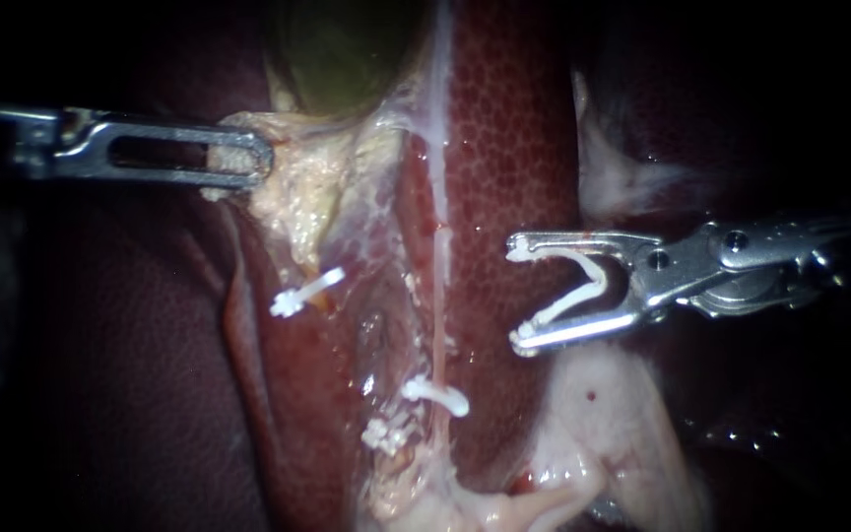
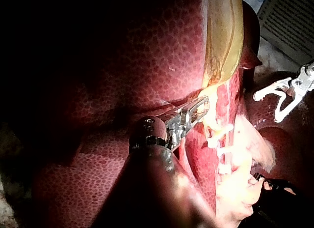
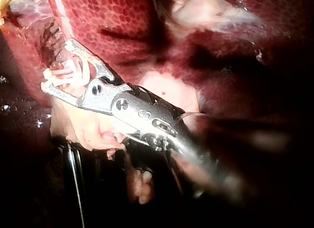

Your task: Clipping second clip right tube

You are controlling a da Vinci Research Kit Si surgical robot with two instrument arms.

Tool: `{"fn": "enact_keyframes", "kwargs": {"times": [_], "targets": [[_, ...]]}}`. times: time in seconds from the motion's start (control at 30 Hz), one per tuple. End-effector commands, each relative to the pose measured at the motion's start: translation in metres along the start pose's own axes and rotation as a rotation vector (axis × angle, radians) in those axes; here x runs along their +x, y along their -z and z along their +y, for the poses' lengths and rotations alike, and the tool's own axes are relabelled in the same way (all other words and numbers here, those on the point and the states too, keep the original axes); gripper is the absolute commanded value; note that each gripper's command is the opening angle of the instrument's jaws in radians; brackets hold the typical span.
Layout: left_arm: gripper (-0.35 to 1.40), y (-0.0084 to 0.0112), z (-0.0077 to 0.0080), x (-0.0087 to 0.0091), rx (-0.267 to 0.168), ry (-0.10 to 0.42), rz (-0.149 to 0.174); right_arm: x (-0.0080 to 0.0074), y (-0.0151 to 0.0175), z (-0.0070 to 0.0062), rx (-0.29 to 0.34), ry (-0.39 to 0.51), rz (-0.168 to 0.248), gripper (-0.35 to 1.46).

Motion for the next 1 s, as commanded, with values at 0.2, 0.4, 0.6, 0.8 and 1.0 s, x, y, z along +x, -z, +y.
{"fn": "enact_keyframes", "kwargs": {"times": [0.2,0.4,0.6,0.8,1.0], "targets": [[-0.35,-0.0004,-0.0001,0.0005,-0.005,-0.001,-0.004,-0.0013,-0.0007,-0.0001,-0.002,0.008,-0.002,0.60],[-0.35,-0.0004,-0.0001,0.0005,-0.005,-0.002,-0.004,-0.0048,-0.0029,0.0002,0.013,-0.007,-0.011,0.60],[-0.35,-0.0004,-0.0001,0.0006,-0.006,-0.002,-0.004,-0.0097,-0.0058,0.0007,0.026,-0.067,-0.061,0.60],[-0.35,-0.0005,-0.0001,0.0008,-0.007,-0.003,-0.005,-0.0132,-0.0082,0.0013,0.024,-0.118,-0.091,0.59],[-0.35,-0.0007,-0.0001,0.0009,-0.008,-0.003,-0.006,-0.0144,-0.0092,0.0020,0.014,-0.160,-0.092,0.59]]}}
